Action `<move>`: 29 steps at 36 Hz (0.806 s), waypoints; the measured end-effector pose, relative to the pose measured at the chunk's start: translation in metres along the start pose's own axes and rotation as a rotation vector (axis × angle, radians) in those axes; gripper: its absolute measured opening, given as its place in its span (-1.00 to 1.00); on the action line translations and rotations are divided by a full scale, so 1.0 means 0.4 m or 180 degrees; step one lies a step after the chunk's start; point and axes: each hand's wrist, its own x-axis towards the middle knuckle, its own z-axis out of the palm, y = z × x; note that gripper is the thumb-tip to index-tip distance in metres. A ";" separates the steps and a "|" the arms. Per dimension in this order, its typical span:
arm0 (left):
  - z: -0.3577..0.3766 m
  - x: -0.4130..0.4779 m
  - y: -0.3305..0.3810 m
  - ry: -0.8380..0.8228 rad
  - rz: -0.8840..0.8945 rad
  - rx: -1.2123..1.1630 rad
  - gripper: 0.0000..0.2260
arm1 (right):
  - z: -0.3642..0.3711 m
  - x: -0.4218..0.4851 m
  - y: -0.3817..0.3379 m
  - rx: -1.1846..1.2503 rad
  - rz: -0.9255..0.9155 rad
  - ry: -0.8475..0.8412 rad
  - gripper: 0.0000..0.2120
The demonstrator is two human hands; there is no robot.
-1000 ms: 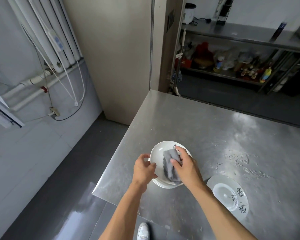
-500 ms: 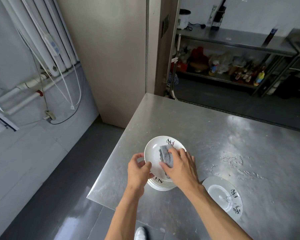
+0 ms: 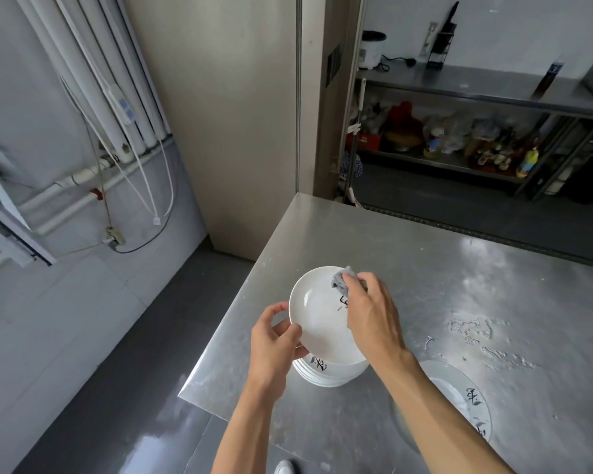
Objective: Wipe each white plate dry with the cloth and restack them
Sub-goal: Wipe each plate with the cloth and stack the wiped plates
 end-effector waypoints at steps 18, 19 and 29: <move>-0.002 0.022 0.019 0.0248 -0.0018 -0.0332 -0.41 | 0.011 0.020 -0.060 0.0663 -0.1471 -0.0807 -0.77; -0.004 0.027 0.016 0.0289 -0.0093 -0.0392 -0.39 | 0.009 0.021 -0.052 0.0615 -0.1500 -0.0876 -0.78; -0.008 0.048 -0.004 0.0149 -0.0413 -0.0483 -0.61 | -0.034 0.032 0.045 0.0046 -0.0799 -0.0983 -0.79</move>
